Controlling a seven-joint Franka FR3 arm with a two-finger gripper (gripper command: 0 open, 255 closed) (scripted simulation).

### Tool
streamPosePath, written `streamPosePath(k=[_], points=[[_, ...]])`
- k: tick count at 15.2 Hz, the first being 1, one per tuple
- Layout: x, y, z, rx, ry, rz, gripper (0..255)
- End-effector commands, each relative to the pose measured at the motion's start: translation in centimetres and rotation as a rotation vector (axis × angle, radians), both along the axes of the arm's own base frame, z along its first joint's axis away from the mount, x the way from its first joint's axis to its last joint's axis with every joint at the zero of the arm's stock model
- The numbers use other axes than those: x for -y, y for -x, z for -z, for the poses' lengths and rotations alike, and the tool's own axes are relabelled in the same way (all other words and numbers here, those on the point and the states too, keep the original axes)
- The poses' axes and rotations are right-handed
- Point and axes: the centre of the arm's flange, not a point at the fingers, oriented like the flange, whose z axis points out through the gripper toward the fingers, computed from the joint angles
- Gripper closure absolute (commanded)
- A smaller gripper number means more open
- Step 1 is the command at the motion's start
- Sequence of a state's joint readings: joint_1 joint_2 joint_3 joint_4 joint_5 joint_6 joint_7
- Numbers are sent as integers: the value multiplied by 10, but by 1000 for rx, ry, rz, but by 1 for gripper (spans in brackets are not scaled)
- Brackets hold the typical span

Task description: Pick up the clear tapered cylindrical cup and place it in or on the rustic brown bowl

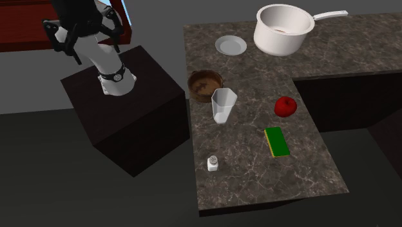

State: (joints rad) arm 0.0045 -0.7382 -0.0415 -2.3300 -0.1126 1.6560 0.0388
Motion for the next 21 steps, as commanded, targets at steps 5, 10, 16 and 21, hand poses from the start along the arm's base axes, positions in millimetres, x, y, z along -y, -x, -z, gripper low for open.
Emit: streamPosePath(k=[5, 10, 16, 21], points=[[-29, -17, 38, 0, -23, -2, 0], [-67, -37, 84, 0, -51, -6, 0], [-114, -62, 138, 0, -85, -9, 0], [-155, -83, 181, 0, -114, -12, 0]])
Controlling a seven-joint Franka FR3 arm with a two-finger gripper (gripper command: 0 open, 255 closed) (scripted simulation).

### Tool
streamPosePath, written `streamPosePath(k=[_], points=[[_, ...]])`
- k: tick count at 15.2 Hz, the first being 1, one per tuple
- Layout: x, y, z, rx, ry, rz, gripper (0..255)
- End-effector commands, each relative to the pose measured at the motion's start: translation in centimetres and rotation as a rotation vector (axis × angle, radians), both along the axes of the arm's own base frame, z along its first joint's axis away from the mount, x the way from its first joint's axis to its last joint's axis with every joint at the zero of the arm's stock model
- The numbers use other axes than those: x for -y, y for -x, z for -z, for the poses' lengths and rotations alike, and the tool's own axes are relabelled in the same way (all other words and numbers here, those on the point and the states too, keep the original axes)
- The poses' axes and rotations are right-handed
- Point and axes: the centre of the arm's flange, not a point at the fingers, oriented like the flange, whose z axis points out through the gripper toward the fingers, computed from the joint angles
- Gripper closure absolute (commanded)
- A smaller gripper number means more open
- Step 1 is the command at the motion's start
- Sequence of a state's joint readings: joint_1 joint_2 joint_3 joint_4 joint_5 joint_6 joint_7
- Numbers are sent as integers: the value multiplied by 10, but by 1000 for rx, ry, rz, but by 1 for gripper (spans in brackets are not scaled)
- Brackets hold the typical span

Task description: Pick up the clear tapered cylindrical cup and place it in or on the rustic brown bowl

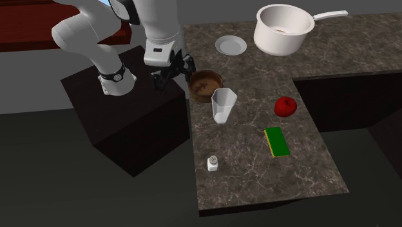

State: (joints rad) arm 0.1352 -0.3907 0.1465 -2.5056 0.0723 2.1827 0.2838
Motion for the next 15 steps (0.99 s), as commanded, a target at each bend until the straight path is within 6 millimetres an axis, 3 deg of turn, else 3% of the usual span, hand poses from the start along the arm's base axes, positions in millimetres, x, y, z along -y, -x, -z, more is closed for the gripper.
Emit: streamPosePath(k=[1, 13, 15], points=[[-15, -10, 20, 1, -13, -1, 0], [-119, -58, 119, 1, -81, -8, 0], [-120, -59, 125, 1, -81, -8, 0]])
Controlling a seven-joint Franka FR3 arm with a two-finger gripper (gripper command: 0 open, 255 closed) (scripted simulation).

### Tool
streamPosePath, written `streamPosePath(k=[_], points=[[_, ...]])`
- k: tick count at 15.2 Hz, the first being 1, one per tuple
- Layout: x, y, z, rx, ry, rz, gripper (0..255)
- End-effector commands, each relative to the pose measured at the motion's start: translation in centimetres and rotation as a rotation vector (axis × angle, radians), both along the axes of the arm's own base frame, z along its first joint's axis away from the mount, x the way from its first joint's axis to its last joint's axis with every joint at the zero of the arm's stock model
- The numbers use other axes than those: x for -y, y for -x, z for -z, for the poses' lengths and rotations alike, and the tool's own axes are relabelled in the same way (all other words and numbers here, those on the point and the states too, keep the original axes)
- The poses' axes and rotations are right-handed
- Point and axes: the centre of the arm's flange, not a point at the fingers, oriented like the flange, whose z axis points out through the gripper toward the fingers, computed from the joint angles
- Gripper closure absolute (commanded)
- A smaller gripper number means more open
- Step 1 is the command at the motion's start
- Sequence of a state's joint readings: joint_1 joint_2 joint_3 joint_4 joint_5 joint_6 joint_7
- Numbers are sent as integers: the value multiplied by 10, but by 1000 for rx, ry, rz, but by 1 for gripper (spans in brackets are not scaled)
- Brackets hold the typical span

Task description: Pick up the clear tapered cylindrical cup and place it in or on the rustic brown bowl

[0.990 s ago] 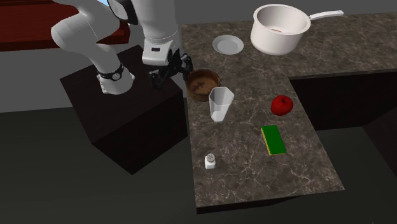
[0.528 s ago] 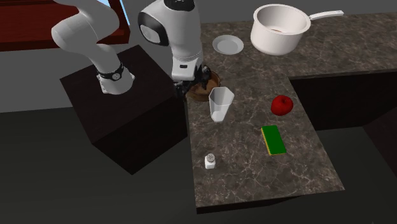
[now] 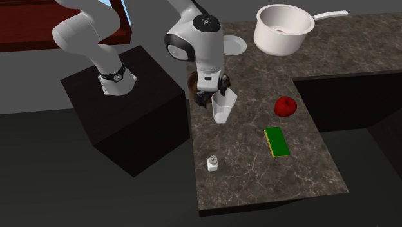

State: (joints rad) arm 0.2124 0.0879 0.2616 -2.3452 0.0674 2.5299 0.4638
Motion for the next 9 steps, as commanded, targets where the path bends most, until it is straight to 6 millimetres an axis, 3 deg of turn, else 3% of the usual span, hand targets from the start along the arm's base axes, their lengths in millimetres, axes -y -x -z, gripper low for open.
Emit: streamPosePath(k=[1, 6, 9], points=[[-4, -1, 11, 0, -2, 0, 0], [-7, -3, 40, 0, -2, 0, 0], [-7, -3, 40, 0, -2, 0, 0]])
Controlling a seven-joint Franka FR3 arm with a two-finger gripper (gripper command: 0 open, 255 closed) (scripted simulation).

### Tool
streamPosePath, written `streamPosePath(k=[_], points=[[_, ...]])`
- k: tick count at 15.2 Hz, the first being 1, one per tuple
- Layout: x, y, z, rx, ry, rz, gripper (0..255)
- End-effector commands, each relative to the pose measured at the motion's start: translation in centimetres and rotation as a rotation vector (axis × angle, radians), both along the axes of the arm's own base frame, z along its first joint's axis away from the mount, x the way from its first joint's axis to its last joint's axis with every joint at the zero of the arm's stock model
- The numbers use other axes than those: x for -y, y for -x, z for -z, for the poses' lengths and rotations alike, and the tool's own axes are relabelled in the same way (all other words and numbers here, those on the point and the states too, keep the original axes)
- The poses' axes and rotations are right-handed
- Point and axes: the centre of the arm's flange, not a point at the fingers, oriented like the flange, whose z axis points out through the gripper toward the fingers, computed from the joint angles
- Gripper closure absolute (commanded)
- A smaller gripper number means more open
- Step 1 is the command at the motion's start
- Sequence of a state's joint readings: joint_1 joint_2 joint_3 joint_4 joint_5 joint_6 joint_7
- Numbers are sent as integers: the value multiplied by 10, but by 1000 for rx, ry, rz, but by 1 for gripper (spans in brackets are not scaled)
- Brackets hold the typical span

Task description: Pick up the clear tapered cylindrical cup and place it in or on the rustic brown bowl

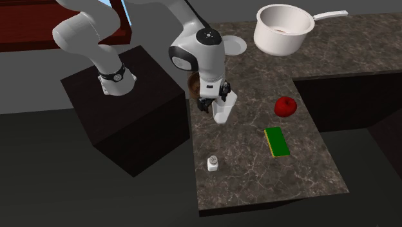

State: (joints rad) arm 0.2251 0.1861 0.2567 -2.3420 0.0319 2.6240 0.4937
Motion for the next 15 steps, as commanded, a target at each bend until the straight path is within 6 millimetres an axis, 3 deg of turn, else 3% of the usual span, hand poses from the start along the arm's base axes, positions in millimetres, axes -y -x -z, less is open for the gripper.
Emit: streamPosePath(k=[1, 5, 6, 15], points=[[0, 0, 1, 0, 0, 0, 0], [0, 0, 1, 0, 0, 0, 0], [0, 0, 1, 0, 0, 0, 255], [0, 0, 1, 0, 0, 0, 255]])
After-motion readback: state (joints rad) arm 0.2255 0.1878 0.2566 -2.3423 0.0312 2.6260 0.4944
